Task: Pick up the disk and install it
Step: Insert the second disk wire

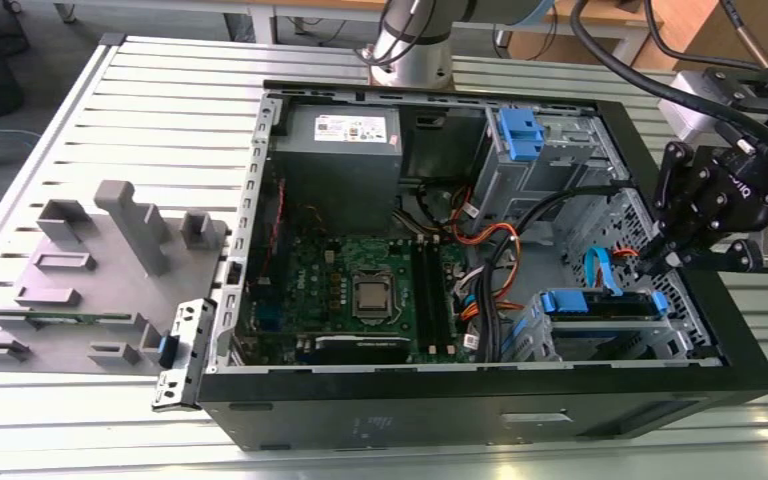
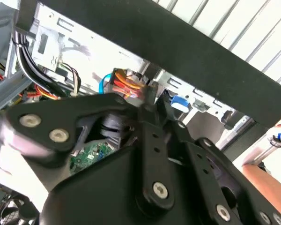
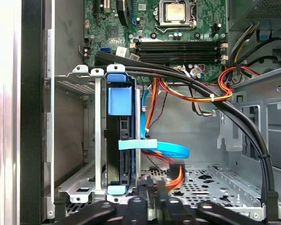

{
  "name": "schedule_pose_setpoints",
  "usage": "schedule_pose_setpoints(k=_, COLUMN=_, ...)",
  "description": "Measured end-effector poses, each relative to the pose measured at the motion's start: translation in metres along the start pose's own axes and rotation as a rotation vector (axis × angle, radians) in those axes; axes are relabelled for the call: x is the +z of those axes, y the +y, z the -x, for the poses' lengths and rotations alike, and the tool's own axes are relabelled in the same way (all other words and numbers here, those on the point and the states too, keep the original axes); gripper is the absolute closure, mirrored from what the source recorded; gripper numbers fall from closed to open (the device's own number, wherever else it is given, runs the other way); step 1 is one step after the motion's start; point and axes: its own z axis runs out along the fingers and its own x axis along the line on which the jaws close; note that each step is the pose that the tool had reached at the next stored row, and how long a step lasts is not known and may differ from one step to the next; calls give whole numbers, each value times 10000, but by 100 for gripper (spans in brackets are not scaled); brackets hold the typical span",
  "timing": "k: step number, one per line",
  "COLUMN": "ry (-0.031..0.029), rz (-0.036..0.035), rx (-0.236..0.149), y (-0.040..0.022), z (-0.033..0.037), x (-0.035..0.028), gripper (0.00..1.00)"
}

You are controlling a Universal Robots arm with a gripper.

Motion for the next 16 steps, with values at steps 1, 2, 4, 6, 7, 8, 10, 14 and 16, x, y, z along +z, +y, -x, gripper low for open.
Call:
schedule_pose_setpoints(k=1, ry=0, rz=0, rx=0, y=0, z=0, x=0, gripper=77)
schedule_pose_setpoints(k=2, ry=0, rz=1, rx=0, y=0, z=0, x=0, gripper=83)
schedule_pose_setpoints(k=4, ry=0, rz=0, rx=0, y=0, z=0, x=0, gripper=84)
schedule_pose_setpoints(k=6, ry=0, rz=0, rx=0, y=0, z=0, x=1, gripper=84)
schedule_pose_setpoints(k=7, ry=0, rz=0, rx=0, y=0, z=0, x=1, gripper=84)
schedule_pose_setpoints(k=8, ry=-2, rz=0, rx=0, y=2, z=0, x=2, gripper=84)
schedule_pose_setpoints(k=10, ry=-3, rz=-10, rx=0, y=20, z=0, x=3, gripper=84)
schedule_pose_setpoints(k=14, ry=-3, rz=-76, rx=1, y=84, z=-2, x=4, gripper=84)
schedule_pose_setpoints(k=16, ry=-6, rz=-117, rx=3, y=119, z=-7, x=6, gripper=84)
